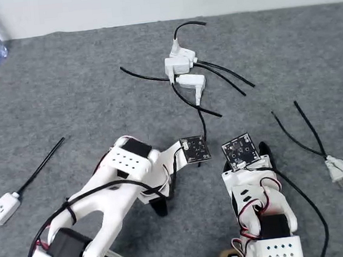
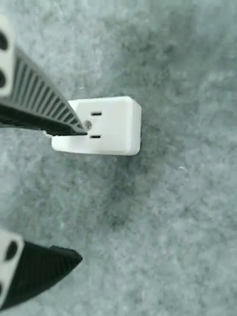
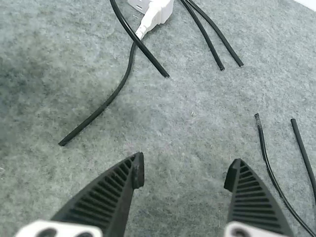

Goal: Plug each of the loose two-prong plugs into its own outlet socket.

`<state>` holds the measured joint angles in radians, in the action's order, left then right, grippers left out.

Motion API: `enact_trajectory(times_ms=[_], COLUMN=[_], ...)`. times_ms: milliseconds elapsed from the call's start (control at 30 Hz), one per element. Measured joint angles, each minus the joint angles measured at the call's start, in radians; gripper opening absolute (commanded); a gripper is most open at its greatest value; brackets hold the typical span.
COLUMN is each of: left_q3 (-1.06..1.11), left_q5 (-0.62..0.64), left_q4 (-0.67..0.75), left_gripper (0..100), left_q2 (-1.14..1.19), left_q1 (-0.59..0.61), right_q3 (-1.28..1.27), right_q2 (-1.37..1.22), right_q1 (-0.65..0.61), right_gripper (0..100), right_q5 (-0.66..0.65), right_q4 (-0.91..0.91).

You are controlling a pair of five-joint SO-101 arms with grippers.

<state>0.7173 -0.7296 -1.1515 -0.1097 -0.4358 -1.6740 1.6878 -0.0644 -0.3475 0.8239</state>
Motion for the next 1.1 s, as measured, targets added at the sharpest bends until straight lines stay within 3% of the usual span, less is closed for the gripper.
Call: enact_trajectory(times_ms=[800,1100], left_q3=[0.037,0.103], left_q5=[-0.06,-0.1], left_q4=[0.074,0.153], left_gripper=[34,34], left_q2=[-0.011,0.014], left_q1=[0.041,0.114], right_q3=[0.0,0.0], right_q2=[0.0,0.0], right_q1=[0.0,0.0], right_gripper=[26.3,26.3], right_q5=[-0.003,-0.003], right_q4=[0.0,0.0])
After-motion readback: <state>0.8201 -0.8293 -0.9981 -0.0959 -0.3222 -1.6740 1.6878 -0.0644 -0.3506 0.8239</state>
